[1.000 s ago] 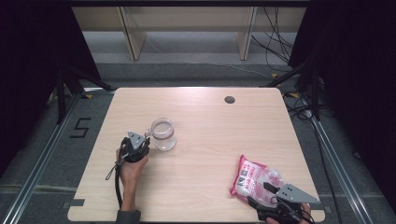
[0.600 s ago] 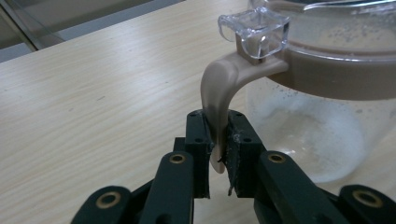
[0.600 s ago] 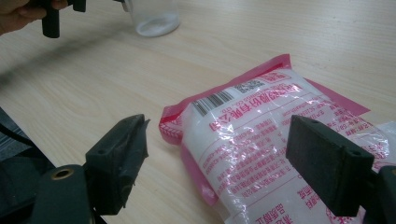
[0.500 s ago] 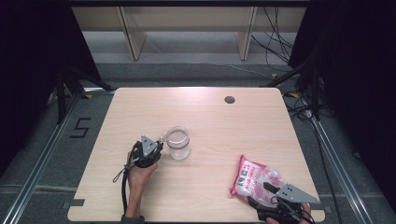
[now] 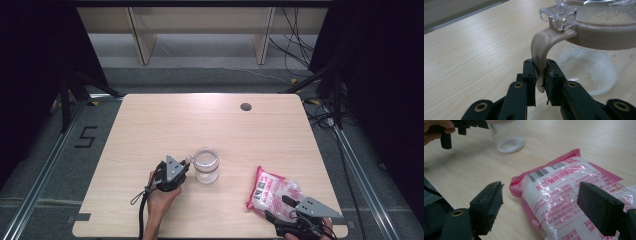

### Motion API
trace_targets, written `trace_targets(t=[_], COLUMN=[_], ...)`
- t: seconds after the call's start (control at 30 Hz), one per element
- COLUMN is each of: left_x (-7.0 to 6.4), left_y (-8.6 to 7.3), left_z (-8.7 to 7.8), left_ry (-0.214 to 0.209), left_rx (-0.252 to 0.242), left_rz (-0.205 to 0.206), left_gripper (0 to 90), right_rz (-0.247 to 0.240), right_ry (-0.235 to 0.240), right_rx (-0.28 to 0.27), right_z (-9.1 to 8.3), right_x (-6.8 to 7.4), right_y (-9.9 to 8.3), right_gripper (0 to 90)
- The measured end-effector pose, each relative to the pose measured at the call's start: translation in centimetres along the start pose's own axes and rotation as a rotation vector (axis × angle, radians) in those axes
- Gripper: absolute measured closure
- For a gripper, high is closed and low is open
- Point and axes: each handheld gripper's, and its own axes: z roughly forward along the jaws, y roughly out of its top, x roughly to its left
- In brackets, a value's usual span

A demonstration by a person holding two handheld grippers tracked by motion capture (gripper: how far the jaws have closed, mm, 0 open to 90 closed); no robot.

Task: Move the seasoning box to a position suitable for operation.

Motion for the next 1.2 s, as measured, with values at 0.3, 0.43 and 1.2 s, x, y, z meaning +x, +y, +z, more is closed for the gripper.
trace_targets(t=[0.3,0.43,1.2], left_x=[-1.5,-2.0,-4.0], left_y=[-0.2,-0.1,0.2], left_z=[-0.5,-0.6,0.5], left_ry=[-0.009,-0.009,-0.087], left_rx=[-0.009,-0.004,0.024], left_rz=[0.011,0.018,0.024], left_gripper=[79.1,78.9,75.2], right_rz=[-0.032,-0.027,-0.025], right_ry=[0.005,-0.001,0.005], right_rx=[-0.01,-0.006,-0.006], right_z=[0.1,0.0,0.0], right_x=[-0.3,-0.2,-0.2], right_y=[0.0,0.0,0.0], right_gripper=[21.5,21.5,21.5])
